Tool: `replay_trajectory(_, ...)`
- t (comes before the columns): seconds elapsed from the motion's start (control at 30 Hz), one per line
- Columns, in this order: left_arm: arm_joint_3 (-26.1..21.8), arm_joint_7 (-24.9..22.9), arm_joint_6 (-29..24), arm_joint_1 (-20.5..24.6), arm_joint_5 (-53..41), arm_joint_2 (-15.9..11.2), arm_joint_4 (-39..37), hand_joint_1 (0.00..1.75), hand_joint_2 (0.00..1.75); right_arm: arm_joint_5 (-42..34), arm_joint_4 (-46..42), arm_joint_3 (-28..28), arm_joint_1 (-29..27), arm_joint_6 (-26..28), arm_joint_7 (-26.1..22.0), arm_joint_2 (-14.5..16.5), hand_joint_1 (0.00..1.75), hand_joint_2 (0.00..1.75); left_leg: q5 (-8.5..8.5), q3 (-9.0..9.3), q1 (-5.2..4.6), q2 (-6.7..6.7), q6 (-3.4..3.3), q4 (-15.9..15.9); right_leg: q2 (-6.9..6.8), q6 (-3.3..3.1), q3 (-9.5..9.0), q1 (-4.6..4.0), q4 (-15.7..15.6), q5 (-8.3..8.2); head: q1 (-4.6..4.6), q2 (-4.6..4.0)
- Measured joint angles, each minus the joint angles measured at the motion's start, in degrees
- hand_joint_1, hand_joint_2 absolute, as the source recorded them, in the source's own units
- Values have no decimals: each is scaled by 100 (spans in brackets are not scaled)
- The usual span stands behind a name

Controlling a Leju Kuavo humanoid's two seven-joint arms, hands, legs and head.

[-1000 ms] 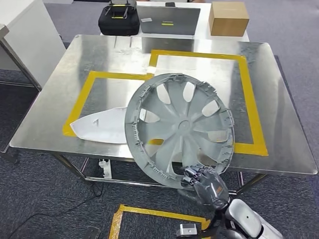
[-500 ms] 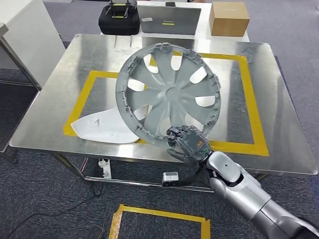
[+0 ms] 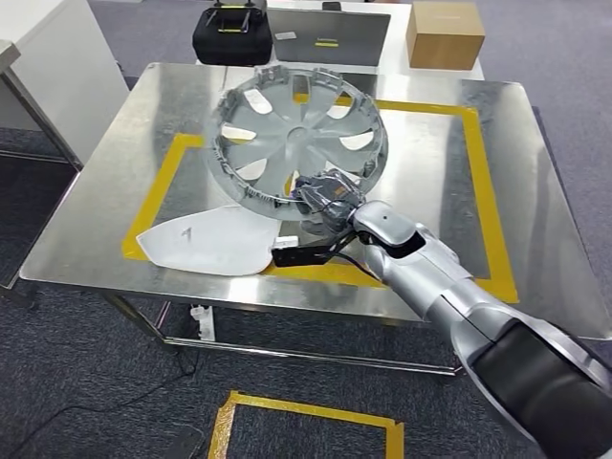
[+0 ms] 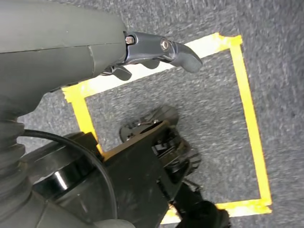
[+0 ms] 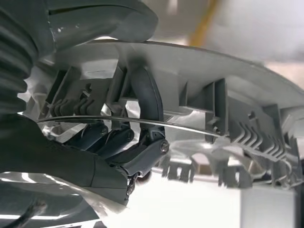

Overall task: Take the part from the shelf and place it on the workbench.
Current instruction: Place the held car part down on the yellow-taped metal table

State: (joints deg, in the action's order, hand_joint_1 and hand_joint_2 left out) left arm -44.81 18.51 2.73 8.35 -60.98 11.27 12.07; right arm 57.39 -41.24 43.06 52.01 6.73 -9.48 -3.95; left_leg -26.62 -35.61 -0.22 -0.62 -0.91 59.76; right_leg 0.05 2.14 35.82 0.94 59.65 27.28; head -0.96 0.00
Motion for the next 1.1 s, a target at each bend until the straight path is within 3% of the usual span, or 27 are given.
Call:
replay_trajectory(0.07,31,1,1,-8,23,-10,0,0,175,-63,384,42,188,-159,102,98,175,175,-80,-44,8,4,54,97,0,-59,-21,21,-24,-10,11,0)
replay_trajectory(0.1,46,3,0,-5,40,-13,0,0,175,-104,558,52,275,-213,150,140,175,175,-191,-131,15,7,88,292,-2,-90,-36,36,-39,-14,21,0)
replay_trajectory(0.2,76,11,0,-4,82,-17,0,0,175,-208,977,56,454,-305,233,221,175,175,-617,-635,52,14,161,1342,1,-139,-63,43,-46,-1,40,0)
replay_trajectory(0.23,83,11,0,-6,91,-19,0,0,175,-243,1088,55,485,-333,245,232,175,175,-640,-753,61,14,167,1555,5,-140,-77,42,-46,7,41,0)
replay_trajectory(0.27,91,12,0,-8,98,-22,0,0,175,-279,1182,48,511,-358,257,237,175,175,-553,-782,65,14,165,1563,8,-140,-93,43,-45,17,40,0)
replay_trajectory(0.33,105,13,0,-9,106,-32,0,0,175,-336,1320,26,565,-390,265,241,175,175,-115,-559,69,15,136,973,18,-126,-134,45,-45,44,39,0)
replay_trajectory(0.4,113,14,0,-5,112,-40,0,0,175,-366,1416,10,642,-400,266,248,175,175,169,-264,51,14,98,304,37,-86,-149,31,-47,65,40,0)
replay_trajectory(0.43,114,15,0,-3,118,-44,0,0,175,-380,1460,4,674,-404,274,250,175,175,183,-185,40,13,77,126,45,-56,-142,24,-50,67,40,0)
replay_trajectory(0.57,120,29,11,-19,160,-55,0,0,175,-437,1597,-67,720,-406,326,232,175,175,133,-103,43,12,-24,-44,45,75,-91,31,-39,123,37,0)
replay_trajectory(0.63,124,43,28,-18,166,-57,0,0,175,-455,1643,-106,754,-404,338,204,175,175,150,-70,57,18,-88,-96,41,102,122,28,386,376,26,0)
replay_trajectory(0.7,127,49,39,-14,167,-59,0,0,175,-463,1694,-121,771,-405,343,183,175,175,143,-68,44,22,-123,-97,39,114,494,21,1151,683,19,0)
replay_trajectory(0.73,129,49,41,-17,167,-59,0,0,175,-468,1720,-129,765,-403,348,173,175,175,139,-65,37,22,-131,-95,39,118,642,20,1423,738,20,0)
replay_trajectory(0.77,131,51,43,-21,168,-60,0,0,175,-474,1743,-137,759,-399,356,164,175,175,134,-61,33,21,-137,-91,39,118,703,20,1499,688,19,0)
replay_trajectory(0.8,135,55,44,-24,173,-60,0,0,175,-479,1761,-149,759,-394,372,154,175,175,128,-53,30,19,-140,-84,38,110,648,20,1335,527,18,0)
replay_trajectory(0.87,144,66,44,-27,181,-60,0,0,175,-485,1780,-178,777,-370,411,140,175,175,103,-40,25,13,-124,-64,31,80,313,13,585,118,20,0)
replay_trajectory(0.9,148,73,43,-24,187,-60,0,0,175,-484,1785,-192,793,-355,428,135,175,175,91,-47,16,12,-105,-43,29,60,141,3,233,-3,23,0)
replay_trajectory(0.97,152,82,43,-22,197,-64,0,0,175,-479,1798,-213,803,-333,449,130,175,175,91,-71,6,13,-55,-22,30,26,-18,-23,-53,-30,26,0)
replay_trajectory(1.03,154,88,43,-26,210,-71,0,0,175,-473,1811,-229,798,-327,475,128,87,87,90,-79,5,14,-4,-21,30,-15,-43,-17,-82,-41,24,0)
replay_trajectory(1.1,156,91,44,-31,220,-81,0,0,175,-461,1820,-245,812,-307,544,124,0,0,-38,-137,7,18,59,142,20,-72,-68,16,-110,-58,39,0)
